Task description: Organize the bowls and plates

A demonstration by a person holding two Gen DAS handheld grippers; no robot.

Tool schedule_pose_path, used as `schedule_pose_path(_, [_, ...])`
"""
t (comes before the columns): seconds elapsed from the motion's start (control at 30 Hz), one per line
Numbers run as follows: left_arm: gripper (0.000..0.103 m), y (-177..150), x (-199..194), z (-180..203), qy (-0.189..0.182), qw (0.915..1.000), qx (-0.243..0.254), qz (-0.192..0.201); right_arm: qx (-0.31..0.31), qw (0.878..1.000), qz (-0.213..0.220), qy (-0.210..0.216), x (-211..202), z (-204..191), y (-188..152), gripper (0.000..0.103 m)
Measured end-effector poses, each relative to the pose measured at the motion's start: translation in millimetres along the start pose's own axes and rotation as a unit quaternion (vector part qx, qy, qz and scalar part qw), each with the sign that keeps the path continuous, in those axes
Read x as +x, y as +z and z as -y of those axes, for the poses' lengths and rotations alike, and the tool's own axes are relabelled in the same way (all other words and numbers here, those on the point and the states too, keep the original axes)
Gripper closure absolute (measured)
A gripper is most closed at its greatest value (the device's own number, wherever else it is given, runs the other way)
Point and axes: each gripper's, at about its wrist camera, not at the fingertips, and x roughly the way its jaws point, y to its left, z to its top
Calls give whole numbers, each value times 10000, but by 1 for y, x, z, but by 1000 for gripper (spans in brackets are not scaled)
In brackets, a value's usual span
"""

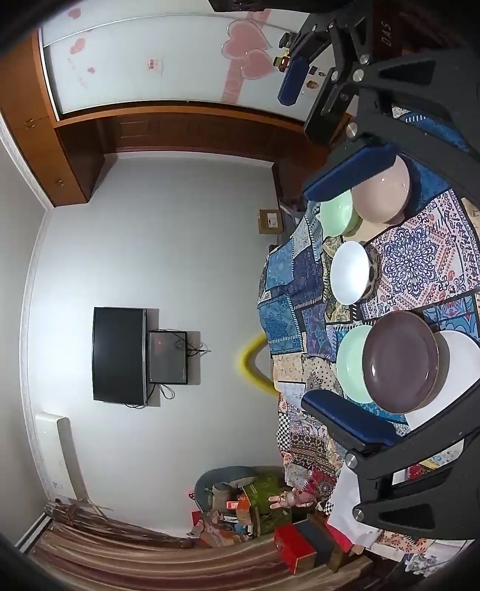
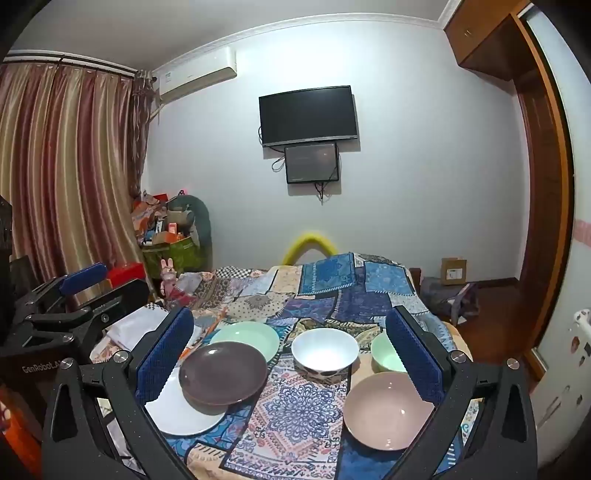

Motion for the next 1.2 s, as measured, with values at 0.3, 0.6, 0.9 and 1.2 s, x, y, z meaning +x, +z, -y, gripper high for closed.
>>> schedule_pose_path(0.3, [0, 2, 0, 3, -3, 10000, 13, 18, 7, 10000, 21, -1, 0, -2, -1, 0])
schedule_pose_path(0.6, [0, 3, -2, 3, 8, 10000, -22, 4, 5, 10000, 41, 1, -1, -2, 0, 0])
schedule_pose_path(0.9, [0, 0, -3, 5, 34, 10000, 30, 29, 35, 10000, 71, -18, -1, 0, -1, 0])
schedule_pose_path(1.2, [0, -1, 0, 3, 15, 10000, -11, -4, 54, 10000, 74, -17, -1, 0, -3, 0])
